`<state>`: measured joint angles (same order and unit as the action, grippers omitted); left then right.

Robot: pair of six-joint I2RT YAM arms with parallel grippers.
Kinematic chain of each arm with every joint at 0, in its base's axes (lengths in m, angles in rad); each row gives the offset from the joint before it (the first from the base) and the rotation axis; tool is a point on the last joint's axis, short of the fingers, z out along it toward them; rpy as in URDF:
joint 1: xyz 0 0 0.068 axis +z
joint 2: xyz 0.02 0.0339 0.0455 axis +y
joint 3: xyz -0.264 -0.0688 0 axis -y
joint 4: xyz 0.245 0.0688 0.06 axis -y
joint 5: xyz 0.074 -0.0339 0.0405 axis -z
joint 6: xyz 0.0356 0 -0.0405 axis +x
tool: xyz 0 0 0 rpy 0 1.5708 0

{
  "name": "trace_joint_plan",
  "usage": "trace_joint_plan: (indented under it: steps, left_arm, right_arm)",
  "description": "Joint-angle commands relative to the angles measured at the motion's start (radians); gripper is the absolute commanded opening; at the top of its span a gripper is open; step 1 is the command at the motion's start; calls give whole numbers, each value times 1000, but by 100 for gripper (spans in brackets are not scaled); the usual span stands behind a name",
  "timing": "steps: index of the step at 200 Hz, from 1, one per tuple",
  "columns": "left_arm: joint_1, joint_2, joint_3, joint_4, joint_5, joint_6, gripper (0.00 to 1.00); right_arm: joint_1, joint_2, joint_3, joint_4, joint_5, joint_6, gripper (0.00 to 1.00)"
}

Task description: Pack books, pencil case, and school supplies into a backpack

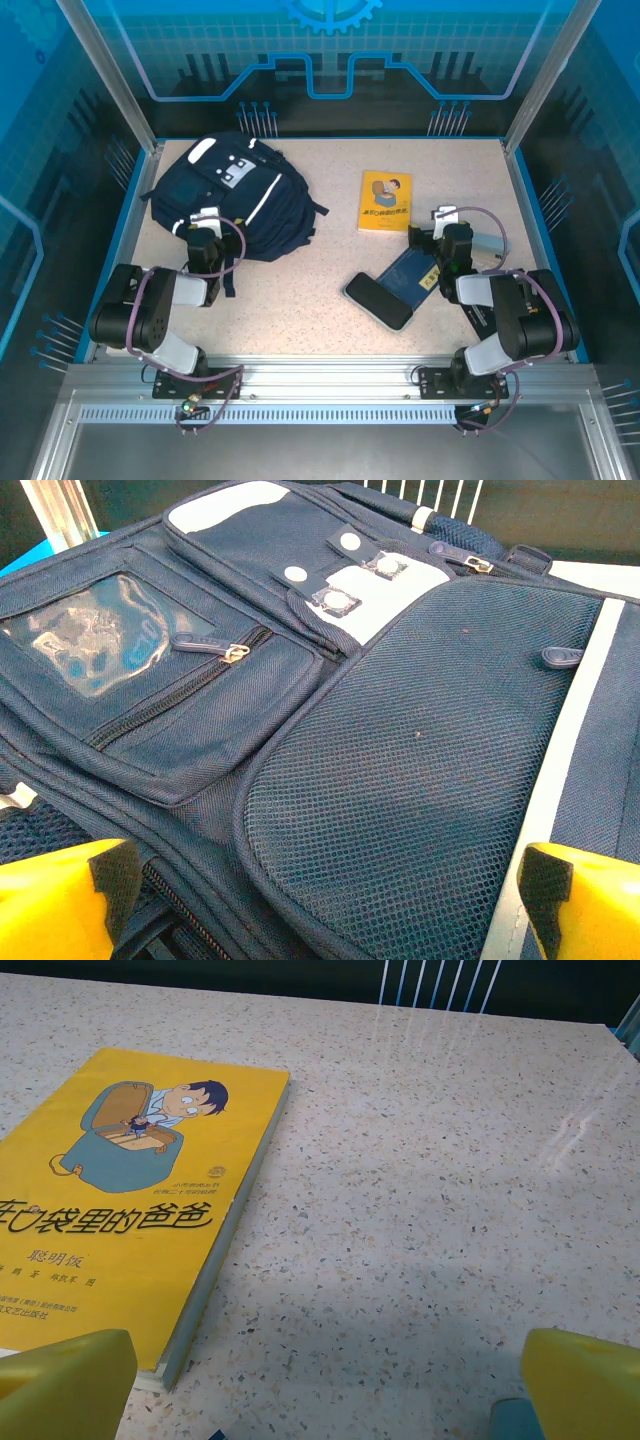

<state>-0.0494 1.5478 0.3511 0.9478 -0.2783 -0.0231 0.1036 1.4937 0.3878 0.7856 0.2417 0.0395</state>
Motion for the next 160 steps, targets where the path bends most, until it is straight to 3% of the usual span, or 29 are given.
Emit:
trace_joint_plan:
  steps: [1,160]
  left_arm:
    - [5,8,14,13,23,11,99]
    - [7,8,12,15,25,9,99]
  right_arm:
    - [-13,9,24,9,-10,-13,100]
    - [-15,8,22,10,-18,-12,100]
